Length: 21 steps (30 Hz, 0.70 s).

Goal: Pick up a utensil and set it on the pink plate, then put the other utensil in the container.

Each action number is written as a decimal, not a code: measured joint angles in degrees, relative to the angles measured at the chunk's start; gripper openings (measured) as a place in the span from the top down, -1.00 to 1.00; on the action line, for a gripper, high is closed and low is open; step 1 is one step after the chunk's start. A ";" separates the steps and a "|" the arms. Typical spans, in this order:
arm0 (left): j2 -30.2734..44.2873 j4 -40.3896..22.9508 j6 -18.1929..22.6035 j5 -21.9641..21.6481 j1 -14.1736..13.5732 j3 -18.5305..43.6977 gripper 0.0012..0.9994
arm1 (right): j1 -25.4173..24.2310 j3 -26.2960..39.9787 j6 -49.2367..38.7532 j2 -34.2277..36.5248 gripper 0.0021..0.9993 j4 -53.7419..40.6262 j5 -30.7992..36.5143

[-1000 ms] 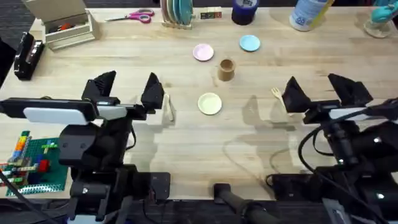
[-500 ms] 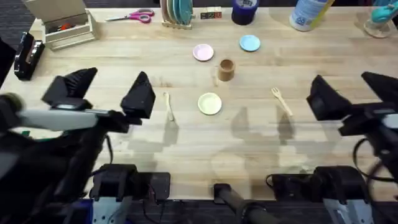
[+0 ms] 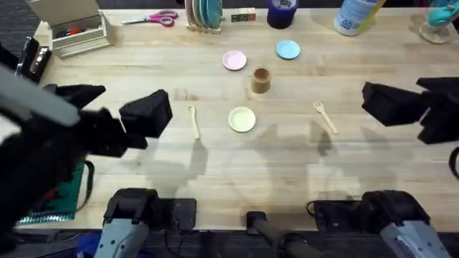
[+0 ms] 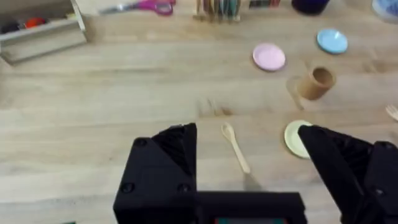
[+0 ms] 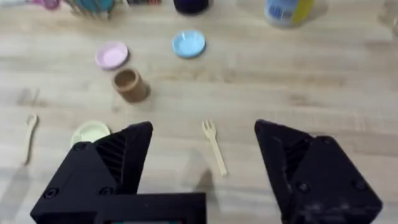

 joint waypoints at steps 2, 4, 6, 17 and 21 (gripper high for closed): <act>4.03 -2.46 0.23 0.41 0.00 3.13 -0.99 | 0.00 2.63 -0.79 4.17 -0.99 -2.58 -0.03; 8.18 -4.77 0.37 1.00 0.00 6.15 -0.99 | 0.00 5.39 -1.56 8.68 -0.99 -5.19 -0.36; 12.47 -7.72 0.39 1.57 0.00 9.13 -0.99 | 0.00 8.10 -2.16 12.99 -0.99 -7.34 -0.54; 33.37 -18.19 3.19 6.77 0.00 18.32 -0.99 | 0.00 17.74 -3.92 29.97 -0.99 -10.80 -1.05; 38.44 -19.53 3.55 9.19 0.00 18.33 -0.99 | 0.00 17.83 -4.12 32.55 -0.99 -10.62 -1.05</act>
